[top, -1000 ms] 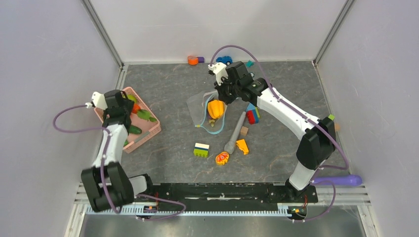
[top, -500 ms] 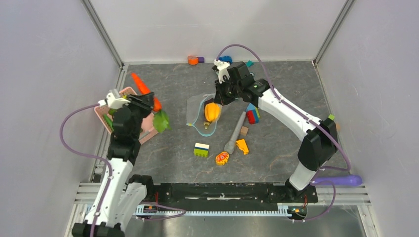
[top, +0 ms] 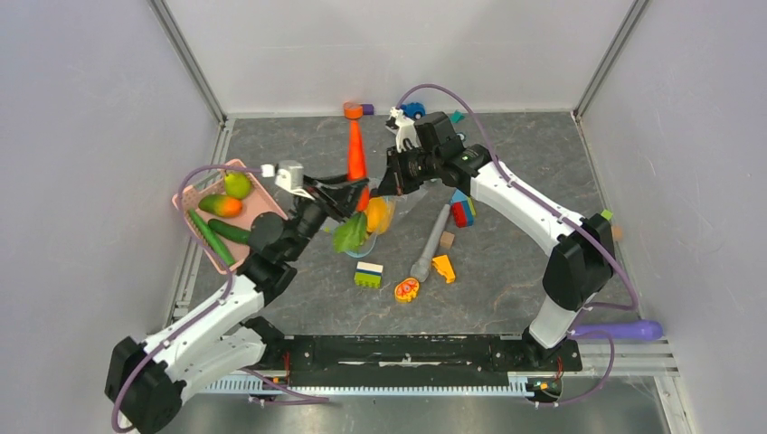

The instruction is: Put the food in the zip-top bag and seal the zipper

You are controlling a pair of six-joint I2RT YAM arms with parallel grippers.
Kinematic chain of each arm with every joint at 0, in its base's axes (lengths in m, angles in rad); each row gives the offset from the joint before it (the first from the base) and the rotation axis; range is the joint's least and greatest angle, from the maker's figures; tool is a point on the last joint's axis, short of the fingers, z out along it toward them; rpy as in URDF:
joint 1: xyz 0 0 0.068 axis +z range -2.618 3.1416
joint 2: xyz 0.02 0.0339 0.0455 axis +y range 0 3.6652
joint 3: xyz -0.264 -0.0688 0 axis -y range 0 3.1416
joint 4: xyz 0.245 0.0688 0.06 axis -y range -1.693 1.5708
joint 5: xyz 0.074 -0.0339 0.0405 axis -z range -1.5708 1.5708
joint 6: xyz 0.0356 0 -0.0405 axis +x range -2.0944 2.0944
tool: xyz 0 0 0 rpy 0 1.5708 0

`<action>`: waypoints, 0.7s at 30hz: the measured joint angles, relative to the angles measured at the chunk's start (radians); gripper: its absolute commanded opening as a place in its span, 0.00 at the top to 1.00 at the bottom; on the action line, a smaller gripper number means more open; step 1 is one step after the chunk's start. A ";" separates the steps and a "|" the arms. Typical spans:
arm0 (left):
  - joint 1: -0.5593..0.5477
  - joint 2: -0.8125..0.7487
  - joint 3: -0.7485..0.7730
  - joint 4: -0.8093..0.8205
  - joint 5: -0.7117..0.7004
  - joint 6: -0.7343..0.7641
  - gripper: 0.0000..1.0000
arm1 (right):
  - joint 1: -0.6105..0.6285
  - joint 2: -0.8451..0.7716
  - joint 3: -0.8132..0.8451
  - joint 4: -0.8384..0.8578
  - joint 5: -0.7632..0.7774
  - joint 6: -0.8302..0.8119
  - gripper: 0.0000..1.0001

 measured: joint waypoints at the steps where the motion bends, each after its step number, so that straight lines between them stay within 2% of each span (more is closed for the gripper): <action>1: -0.019 0.028 0.000 0.026 0.031 0.032 0.98 | 0.000 0.000 0.000 0.002 -0.020 0.005 1.00; 8: -0.041 0.094 -0.003 0.126 0.206 0.278 0.98 | 0.000 0.000 0.003 -0.010 -0.183 0.017 1.00; 14: -0.041 0.066 -0.133 0.313 0.272 0.435 0.98 | 0.000 -0.005 0.004 -0.033 -0.275 0.000 1.00; 21: -0.041 0.048 -0.169 0.248 0.340 0.577 0.98 | 0.000 -0.015 0.004 -0.034 -0.336 -0.013 1.00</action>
